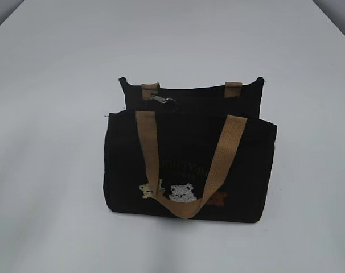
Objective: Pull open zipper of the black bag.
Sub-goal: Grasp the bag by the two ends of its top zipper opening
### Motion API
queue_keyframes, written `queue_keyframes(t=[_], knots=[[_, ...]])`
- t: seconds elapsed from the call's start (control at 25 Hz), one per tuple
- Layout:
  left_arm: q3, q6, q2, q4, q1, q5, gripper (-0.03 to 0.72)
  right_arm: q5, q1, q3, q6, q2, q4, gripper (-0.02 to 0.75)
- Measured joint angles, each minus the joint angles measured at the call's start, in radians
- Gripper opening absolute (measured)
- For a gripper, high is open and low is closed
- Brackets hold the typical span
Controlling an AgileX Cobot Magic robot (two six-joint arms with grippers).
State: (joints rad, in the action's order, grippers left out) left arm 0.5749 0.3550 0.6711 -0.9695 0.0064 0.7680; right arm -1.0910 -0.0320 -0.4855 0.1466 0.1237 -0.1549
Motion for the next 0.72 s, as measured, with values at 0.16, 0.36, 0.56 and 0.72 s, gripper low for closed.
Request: queue_keyframes(t=[0.16,0.36,0.56,0.72], knots=[[0.082,0.116,0.259,-0.108,-0.01,0.044,0.294,0.042,-0.04,-0.018,0.004,0.098,0.0,0.504],[0.226,0.15,0.531,-0.121,-0.112,0.069,0.32,0.137,-0.088,-0.082,0.037,0.266,-0.004,0.504],[0.375,0.155,0.769,-0.101,-0.258,0.035,0.32,0.2,-0.153,-0.164,0.095,0.472,-0.014,0.504],[0.469,0.156,0.919,-0.098,-0.302,0.014,0.32,0.209,-0.203,-0.243,0.181,0.638,-0.046,0.504]])
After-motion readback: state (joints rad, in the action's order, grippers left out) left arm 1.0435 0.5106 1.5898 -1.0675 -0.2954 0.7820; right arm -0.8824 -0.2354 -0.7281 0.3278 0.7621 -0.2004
